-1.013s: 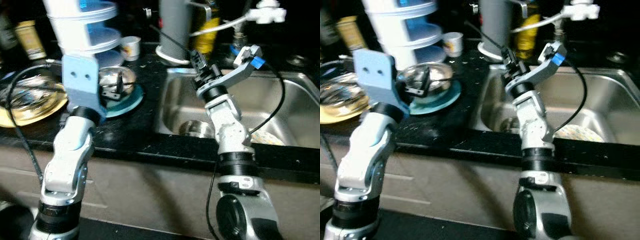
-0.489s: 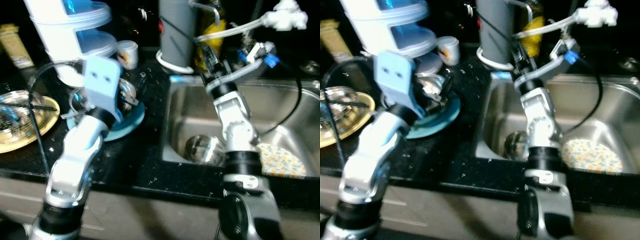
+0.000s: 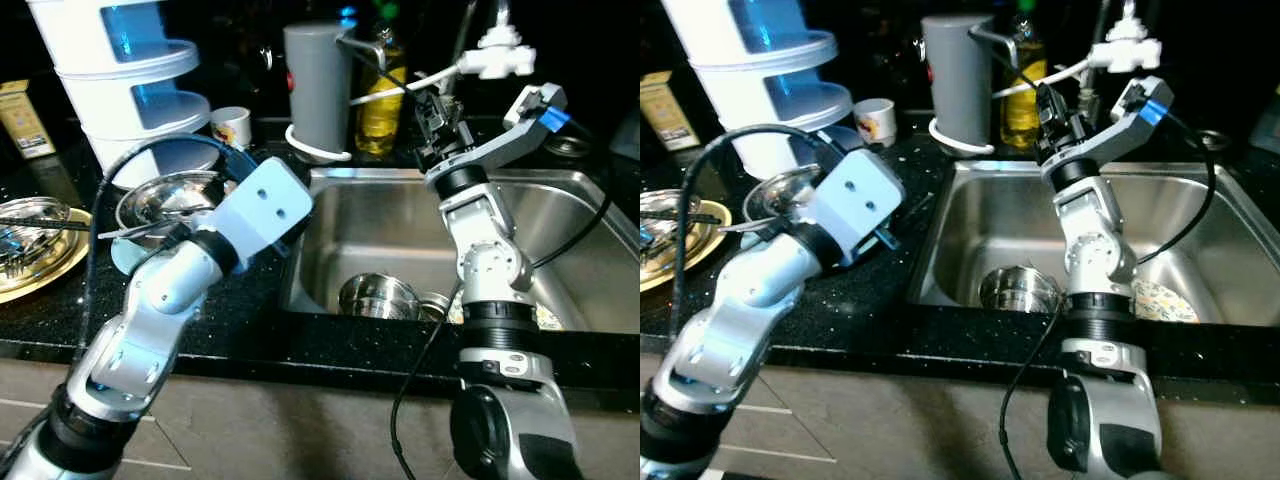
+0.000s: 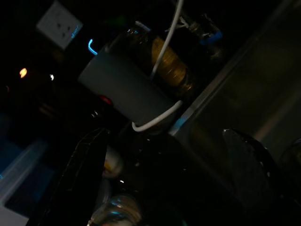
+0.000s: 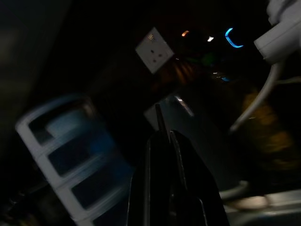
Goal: Kitchen organization
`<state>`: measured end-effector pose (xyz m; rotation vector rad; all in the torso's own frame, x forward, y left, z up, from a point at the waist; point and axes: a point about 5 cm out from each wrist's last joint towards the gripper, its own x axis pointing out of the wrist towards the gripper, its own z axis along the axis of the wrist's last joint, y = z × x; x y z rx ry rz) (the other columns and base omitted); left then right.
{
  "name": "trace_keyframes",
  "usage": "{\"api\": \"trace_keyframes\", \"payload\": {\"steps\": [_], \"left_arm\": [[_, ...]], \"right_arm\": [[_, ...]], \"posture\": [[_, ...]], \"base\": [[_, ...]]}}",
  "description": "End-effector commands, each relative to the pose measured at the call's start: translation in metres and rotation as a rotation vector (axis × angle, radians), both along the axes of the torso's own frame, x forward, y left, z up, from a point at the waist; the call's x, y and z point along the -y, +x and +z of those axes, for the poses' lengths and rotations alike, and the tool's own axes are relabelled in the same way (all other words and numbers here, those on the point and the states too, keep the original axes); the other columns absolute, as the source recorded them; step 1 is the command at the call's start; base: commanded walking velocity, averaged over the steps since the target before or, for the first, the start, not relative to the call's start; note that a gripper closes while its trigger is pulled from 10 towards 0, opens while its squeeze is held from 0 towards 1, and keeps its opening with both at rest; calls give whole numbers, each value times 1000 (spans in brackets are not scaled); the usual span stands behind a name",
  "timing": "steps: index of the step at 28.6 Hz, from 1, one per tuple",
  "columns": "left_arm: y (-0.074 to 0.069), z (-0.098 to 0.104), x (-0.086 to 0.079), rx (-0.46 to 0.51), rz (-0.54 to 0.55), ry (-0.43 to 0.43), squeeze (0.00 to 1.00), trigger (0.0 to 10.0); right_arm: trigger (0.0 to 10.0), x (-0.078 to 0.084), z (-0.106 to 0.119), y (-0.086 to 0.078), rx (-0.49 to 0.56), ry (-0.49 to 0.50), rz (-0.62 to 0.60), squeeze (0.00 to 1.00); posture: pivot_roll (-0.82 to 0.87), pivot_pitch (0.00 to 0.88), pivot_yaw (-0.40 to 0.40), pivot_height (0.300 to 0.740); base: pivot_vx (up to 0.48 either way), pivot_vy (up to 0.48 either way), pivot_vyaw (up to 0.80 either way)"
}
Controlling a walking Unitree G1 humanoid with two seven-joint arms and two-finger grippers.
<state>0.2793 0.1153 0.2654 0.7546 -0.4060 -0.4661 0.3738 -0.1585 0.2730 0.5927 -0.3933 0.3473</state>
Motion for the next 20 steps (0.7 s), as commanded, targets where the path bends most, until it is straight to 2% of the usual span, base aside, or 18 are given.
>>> {"api": "trace_keyframes", "payload": {"steps": [1, 2, 4, 5, 8, 11, 12, 15, 17, 18, 20], "left_arm": [[5, -4, -8, 0, 36, 78, 0, 10000], [6, -4, -11, 5, 42, 99, 0, 10000], [8, 1, -19, 37, 77, 145, 0, 10000], [8, 1, -19, 37, 77, 145, 0, 10000], [11, 1, -25, 39, 102, 166, 0, 10000], [12, 0, -29, 38, 113, 183, 0, 10000], [13, -1, -31, 41, 118, 201, 0, 10000], [18, -3, -35, 46, 127, 205, 0, 10000], [22, -3, -37, 51, 132, 219, 0, 10000], [26, -2, -40, 61, 140, 236, 0, 10000], [28, -2, -40, 65, 143, 245, 0, 10000]], "right_arm": [[10000, -1, -10, 0, -35, -87, -3, 0], [10000, 2, -12, -1, -40, -135, -10, 0], [10000, 11, -24, -7, -70, -278, 57, 0], [10000, 11, -24, -7, -70, -278, 57, 0], [10000, 23, -27, -13, -63, -368, 65, 0], [10000, 26, -26, -17, -48, -418, 67, 0], [10000, 28, -25, -19, -35, -472, 61, 0], [10000, 32, -24, -20, -32, -491, 28, 0], [10000, 32, -23, -22, -31, -511, 27, 0], [10000, 26, -26, -24, -24, -591, 63, 0], [10000, 24, -28, -26, -20, -624, 78, 0]], "posture": [[76, 0, 19, 740], [76, 0, 19, 740], [70, 0, 22, 740], [70, 0, 22, 740], [58, 0, 25, 740], [50, 0, 29, 740], [50, 0, 29, 740], [41, 0, 32, 740], [36, 0, 31, 740], [40, 0, 29, 740], [40, 0, 29, 740]], "base": [[0, 0, 0], [0, 0, 0], [0, 0, 0], [0, 0, 0], [0, 0, 0], [0, 0, 0], [0, 0, 0], [0, 0, 0], [0, 0, 0], [0, 0, 0], [0, 0, 0]]}}
